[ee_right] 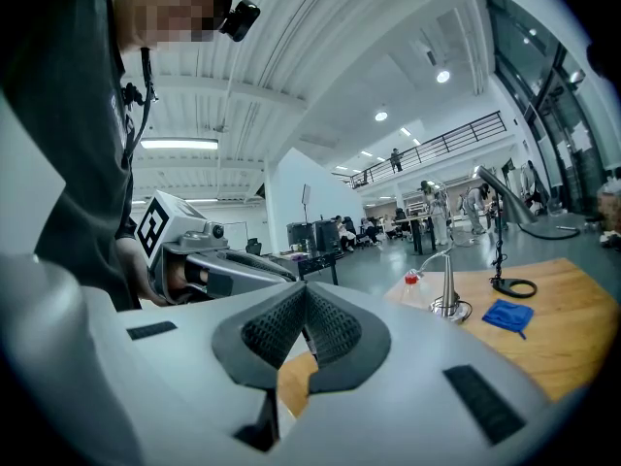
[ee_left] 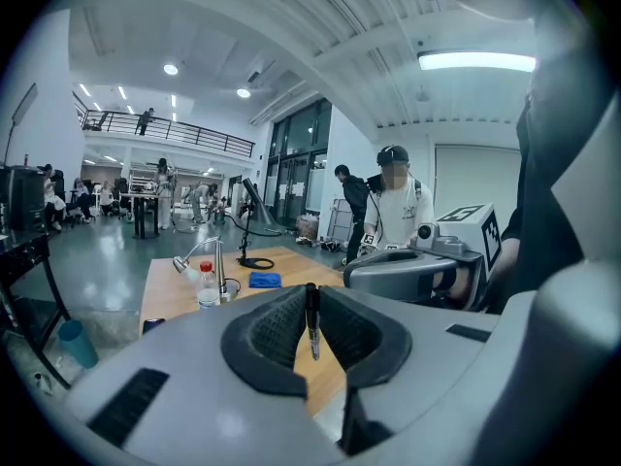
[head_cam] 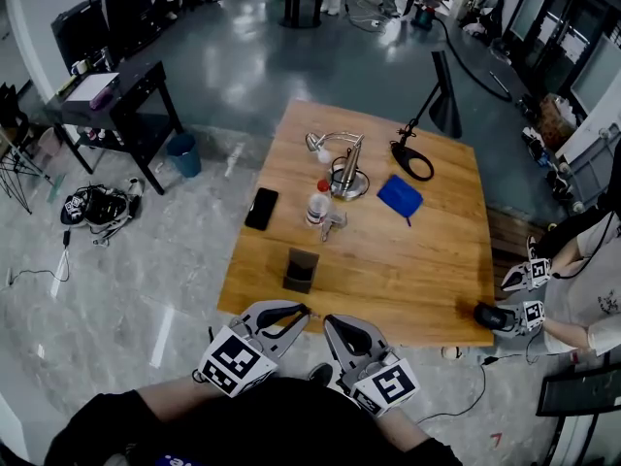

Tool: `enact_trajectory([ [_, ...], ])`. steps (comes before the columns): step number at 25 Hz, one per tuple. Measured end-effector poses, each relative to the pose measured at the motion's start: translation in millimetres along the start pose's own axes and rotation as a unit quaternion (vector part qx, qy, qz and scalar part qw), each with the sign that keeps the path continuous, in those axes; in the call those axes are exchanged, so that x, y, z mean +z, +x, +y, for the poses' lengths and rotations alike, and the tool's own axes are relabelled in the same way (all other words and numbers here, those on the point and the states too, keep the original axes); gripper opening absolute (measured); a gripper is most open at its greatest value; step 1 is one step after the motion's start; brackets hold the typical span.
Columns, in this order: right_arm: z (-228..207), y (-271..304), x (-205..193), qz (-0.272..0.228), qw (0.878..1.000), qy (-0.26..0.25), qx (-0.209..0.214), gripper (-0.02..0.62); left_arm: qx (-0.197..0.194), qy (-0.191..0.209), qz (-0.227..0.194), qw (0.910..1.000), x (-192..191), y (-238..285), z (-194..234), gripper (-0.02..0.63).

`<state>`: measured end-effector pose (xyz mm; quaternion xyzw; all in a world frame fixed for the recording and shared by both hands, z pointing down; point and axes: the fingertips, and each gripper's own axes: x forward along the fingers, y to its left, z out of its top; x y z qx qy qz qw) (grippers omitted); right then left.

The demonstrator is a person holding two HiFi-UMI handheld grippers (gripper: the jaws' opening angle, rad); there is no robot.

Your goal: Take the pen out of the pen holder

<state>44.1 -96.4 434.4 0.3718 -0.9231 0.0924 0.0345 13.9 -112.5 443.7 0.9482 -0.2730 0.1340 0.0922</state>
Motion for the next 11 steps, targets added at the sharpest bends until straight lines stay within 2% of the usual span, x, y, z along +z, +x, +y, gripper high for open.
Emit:
enact_trajectory([
  [11, 1.2, -0.8, -2.4, 0.0, 1.0, 0.0, 0.0, -0.002, 0.008, -0.001, 0.001, 1.0, -6.1, -2.0, 3.7, 0.052],
])
